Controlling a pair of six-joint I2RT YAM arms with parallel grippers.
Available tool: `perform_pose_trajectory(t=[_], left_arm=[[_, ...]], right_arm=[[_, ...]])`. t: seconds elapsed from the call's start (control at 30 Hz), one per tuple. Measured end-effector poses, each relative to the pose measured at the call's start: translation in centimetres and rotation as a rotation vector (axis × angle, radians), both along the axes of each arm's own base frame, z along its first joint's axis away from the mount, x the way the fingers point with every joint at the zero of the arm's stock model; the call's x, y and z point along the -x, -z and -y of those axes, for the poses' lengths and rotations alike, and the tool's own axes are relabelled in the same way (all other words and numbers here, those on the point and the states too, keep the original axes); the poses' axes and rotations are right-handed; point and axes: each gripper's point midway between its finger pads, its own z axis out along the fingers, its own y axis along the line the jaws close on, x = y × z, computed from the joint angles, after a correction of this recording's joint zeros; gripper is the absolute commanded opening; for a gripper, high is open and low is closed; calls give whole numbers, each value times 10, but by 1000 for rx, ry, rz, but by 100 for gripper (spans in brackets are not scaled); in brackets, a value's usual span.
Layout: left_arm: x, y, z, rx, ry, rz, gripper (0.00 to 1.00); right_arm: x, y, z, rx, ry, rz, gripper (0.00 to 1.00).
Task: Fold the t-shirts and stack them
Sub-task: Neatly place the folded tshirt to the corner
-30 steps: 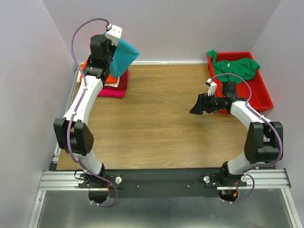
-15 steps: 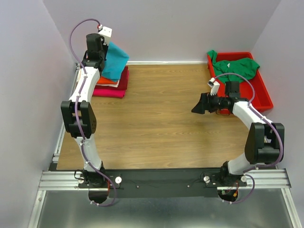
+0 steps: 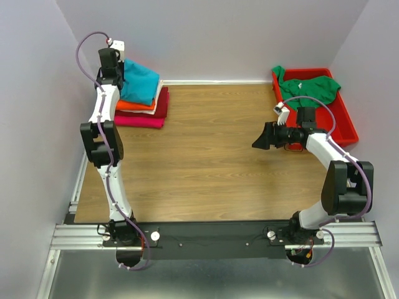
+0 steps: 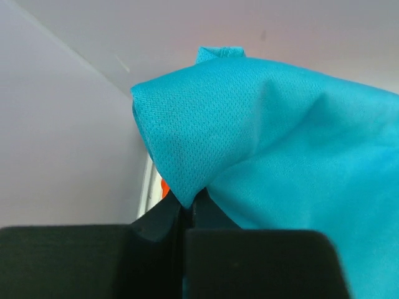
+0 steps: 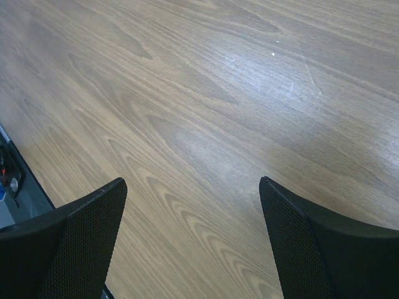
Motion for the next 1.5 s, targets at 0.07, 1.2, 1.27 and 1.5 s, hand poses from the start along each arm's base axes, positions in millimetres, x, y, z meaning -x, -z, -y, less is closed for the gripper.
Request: perform_pose_trajectory(t=[0.07,1.2,1.27,1.5], left_arm=[[-10,10,-12,37,-55,0,96],[57,-85,112,749,601,202,18],[39,-73,116,825,635,190,18],[9,7,120,1076,569,46,17]], right_arm=[[0,0,0,-1,1,0,93],[-14,-40,50,235,95,267,100],[-14,-38,51,235,96,264,100],[-14,-37,51,235,95,260,100]])
